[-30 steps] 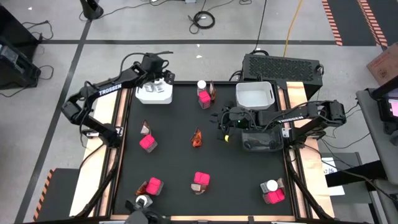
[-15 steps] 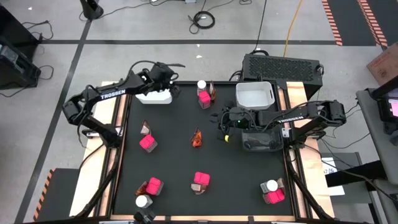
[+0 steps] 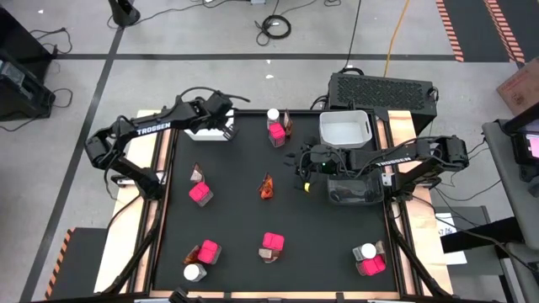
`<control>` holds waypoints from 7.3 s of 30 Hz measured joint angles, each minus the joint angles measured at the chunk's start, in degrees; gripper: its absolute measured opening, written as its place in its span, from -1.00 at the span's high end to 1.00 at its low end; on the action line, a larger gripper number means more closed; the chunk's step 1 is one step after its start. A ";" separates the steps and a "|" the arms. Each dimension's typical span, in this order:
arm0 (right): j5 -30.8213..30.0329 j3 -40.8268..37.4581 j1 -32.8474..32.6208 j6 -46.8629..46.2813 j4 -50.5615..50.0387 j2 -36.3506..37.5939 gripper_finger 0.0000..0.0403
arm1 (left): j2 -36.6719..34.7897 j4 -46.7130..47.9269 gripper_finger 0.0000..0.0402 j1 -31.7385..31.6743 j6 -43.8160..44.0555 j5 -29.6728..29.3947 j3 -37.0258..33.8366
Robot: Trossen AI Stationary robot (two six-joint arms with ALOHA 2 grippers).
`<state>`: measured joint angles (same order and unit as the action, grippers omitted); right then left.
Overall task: Sort spices by type
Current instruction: Put the white seasoning bottle into the left white bin
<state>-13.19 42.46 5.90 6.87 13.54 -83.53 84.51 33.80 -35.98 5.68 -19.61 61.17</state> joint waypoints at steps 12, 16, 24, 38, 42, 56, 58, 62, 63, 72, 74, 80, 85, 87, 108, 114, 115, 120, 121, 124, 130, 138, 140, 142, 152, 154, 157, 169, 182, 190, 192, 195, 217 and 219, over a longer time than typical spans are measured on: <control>0.00 -0.02 0.01 1.19 1.28 0.00 0.40 | 0.07 -11.86 0.99 -3.06 4.23 -0.45 -7.76; 0.00 -0.02 0.01 1.30 1.39 0.00 0.40 | 1.29 -13.20 0.99 -2.99 5.60 -0.73 -7.98; 0.00 -0.02 0.01 1.21 1.60 0.00 0.40 | 9.49 -19.91 1.00 -3.00 5.99 -2.37 -8.00; 0.00 -0.02 0.15 1.52 1.73 0.00 0.40 | 12.57 -18.36 1.00 -1.76 2.86 -12.67 -8.00; 0.00 -0.02 0.15 1.45 1.70 0.00 0.40 | 12.57 -16.31 1.00 -2.62 2.84 -13.61 -8.00; 0.00 -0.02 0.10 0.34 1.62 0.00 0.40 | 12.48 -9.87 1.00 -4.03 2.95 -14.00 -7.92; 0.00 -0.02 0.10 0.27 1.62 0.00 0.40 | 12.40 -8.79 1.00 -4.07 2.85 -14.35 -7.99; 0.00 -0.02 0.10 0.27 1.62 0.00 0.40 | 11.73 -8.47 1.00 -3.65 2.34 -16.00 -8.03; 0.00 -0.02 0.10 0.27 1.60 0.00 0.40 | 11.26 -8.79 1.00 -3.46 1.80 -16.00 -8.04; 0.00 -0.02 0.10 0.92 1.60 0.00 0.40 | 6.05 -17.20 1.00 0.15 -1.77 -9.92 -6.76; 0.00 -0.02 0.10 1.16 1.59 0.00 0.40 | 5.24 -19.88 1.00 0.90 -1.92 -4.16 -5.85; 0.00 -0.02 0.10 1.61 1.59 0.00 0.40 | 4.66 -26.56 1.00 1.13 -0.70 13.85 -1.18; 0.00 -0.02 0.10 1.76 1.51 0.00 0.40 | 6.55 -27.19 0.99 -0.24 3.41 16.14 4.65; 0.00 -0.02 0.10 1.76 1.06 0.00 0.40 | 7.45 -27.52 0.95 -0.86 3.99 17.59 6.62; 0.00 -0.02 0.10 2.32 -1.95 0.00 0.40 | 18.28 -36.48 -0.51 -1.24 -1.66 20.96 7.75; -0.02 -0.02 0.14 2.99 -3.16 0.00 0.40 | 21.68 -40.09 -0.58 -1.36 -1.97 28.13 7.78; 0.00 -0.02 0.12 3.21 -3.12 0.00 0.40 | 22.31 -41.25 -0.58 -1.07 -1.99 28.53 7.78; -0.01 -0.02 0.17 3.27 -3.10 0.00 0.40 | 25.04 -44.83 -0.58 -0.62 -1.93 30.35 7.78; 0.00 -0.02 0.17 3.29 -3.10 0.00 0.40 | 25.41 -45.30 -0.58 -0.64 -1.94 30.60 7.78; -0.02 -0.02 0.17 3.27 -3.10 0.00 0.40 | 26.62 -46.31 -0.58 -0.38 -2.01 31.25 7.78; -0.02 -0.02 0.17 3.50 -3.10 0.00 0.40 | 27.65 -47.11 -0.58 0.01 -2.16 28.81 7.78; -0.02 -0.02 0.17 4.05 -3.06 0.00 0.40 | 29.15 -47.95 -0.58 0.37 -4.58 28.12 7.83; -0.02 -0.02 0.17 3.57 -3.04 0.00 0.40 | 29.33 -47.60 -0.58 0.39 -4.58 27.94 7.72; -0.02 -0.02 0.17 3.42 -3.04 0.00 0.40 | 29.20 -48.19 -0.58 0.54 -4.59 27.43 7.74; -0.02 -0.02 0.17 2.59 -3.06 0.00 0.40 | 29.22 -49.13 -0.58 0.65 -4.59 24.70 7.76; -0.02 -0.02 0.17 2.59 -3.06 0.00 0.40 | 29.20 -49.24 -0.55 0.65 -4.61 23.93 7.76; -0.02 -0.02 0.17 2.59 -3.06 0.00 0.40 | 29.20 -49.18 -0.46 0.65 -4.57 23.80 7.76; -0.02 -0.02 0.17 2.59 -3.10 0.00 0.40 | 29.20 -49.16 -0.05 0.80 -4.53 23.82 7.76; -0.02 -0.02 0.17 2.59 -3.13 0.00 0.40 | 26.70 -48.86 -0.06 0.76 -4.08 23.80 7.72; -0.01 -0.02 0.17 2.59 -3.13 0.00 0.40 | 19.53 -44.33 -0.07 0.74 -4.62 23.07 7.74; -0.02 -0.02 0.17 2.59 -3.13 0.00 0.40 | 16.97 -42.24 -0.06 0.72 -5.52 22.03 7.74; 0.00 -0.02 0.17 2.59 -3.08 0.00 0.40 | 12.25 -36.82 -0.06 0.62 -6.11 19.20 7.74; 0.01 -0.02 0.17 2.81 -1.60 0.00 0.40 | -14.14 -1.13 -0.08 -1.38 0.17 0.63 7.27; 0.02 -0.02 0.17 2.81 -1.60 0.00 0.40 | -14.51 -1.35 -0.08 -2.10 1.91 -0.99 5.35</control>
<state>-13.17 42.44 6.07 9.67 11.94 -83.53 70.00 32.45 -38.08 7.59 -20.60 66.52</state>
